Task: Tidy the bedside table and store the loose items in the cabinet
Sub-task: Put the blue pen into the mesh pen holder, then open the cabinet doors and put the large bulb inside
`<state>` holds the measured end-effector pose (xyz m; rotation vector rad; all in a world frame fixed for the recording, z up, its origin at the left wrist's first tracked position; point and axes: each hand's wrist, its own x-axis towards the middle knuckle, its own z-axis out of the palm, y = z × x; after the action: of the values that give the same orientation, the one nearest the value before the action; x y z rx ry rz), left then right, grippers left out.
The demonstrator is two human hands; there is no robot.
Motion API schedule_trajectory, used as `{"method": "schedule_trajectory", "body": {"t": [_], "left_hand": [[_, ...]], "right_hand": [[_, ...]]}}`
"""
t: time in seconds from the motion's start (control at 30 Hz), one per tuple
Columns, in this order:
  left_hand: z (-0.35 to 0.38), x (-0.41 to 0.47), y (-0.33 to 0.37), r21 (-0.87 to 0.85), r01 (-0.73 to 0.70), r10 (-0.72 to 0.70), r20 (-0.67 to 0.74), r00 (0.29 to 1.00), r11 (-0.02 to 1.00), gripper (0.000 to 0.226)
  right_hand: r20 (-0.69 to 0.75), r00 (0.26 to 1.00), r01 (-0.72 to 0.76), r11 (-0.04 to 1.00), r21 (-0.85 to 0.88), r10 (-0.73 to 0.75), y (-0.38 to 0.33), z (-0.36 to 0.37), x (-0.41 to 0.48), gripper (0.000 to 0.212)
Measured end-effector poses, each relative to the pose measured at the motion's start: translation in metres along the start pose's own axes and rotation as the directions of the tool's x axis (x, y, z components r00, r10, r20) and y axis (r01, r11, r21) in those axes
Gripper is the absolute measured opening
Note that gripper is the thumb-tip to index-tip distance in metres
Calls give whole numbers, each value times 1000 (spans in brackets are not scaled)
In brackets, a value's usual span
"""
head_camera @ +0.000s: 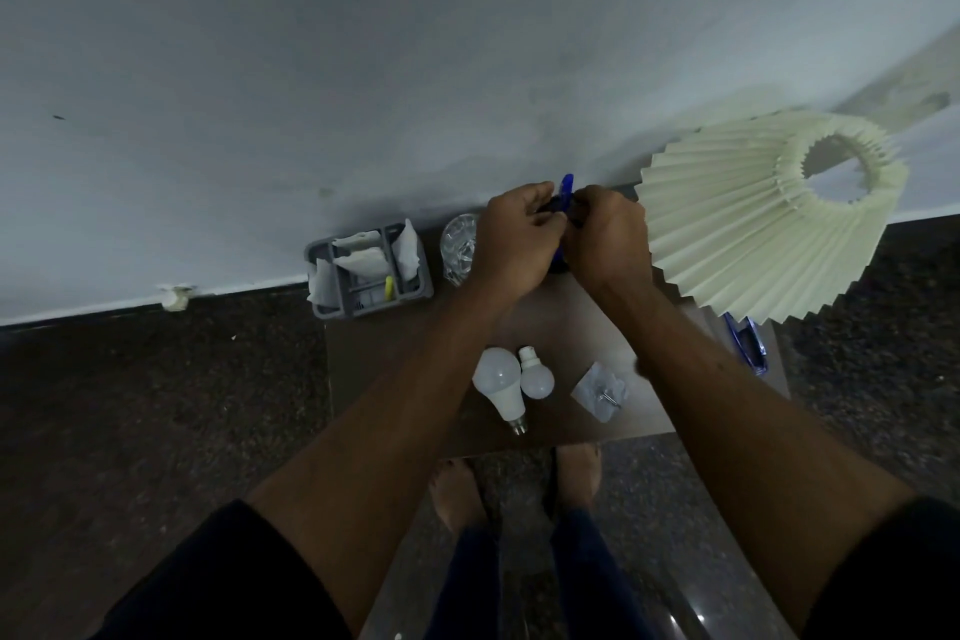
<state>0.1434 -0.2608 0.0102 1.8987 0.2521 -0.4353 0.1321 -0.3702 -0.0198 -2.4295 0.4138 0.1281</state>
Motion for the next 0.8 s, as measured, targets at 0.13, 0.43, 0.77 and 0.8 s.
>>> {"method": "schedule_trajectory", "body": {"t": [0.13,0.43,0.77,0.8], "left_hand": [[-2,-22,-2,-80,-11,7,-48,999,997,37],[10,-110,-29,-248,15,-52,-144,988,969,19],[32,-183,-55,-293,116,-163,-143,976,949,17],[34,-190,-58,-296,116,-163,-139,977,948,17]], "right_hand": [[-70,997,31,994,110,-23,0,-11,-24,19],[38,999,-29,874,485,13,17,-34,-118,8],[188,982,-120,821,558,15,48,-50,-186,9],[189,982,-121,824,553,18,51,-50,-192,9]]}}
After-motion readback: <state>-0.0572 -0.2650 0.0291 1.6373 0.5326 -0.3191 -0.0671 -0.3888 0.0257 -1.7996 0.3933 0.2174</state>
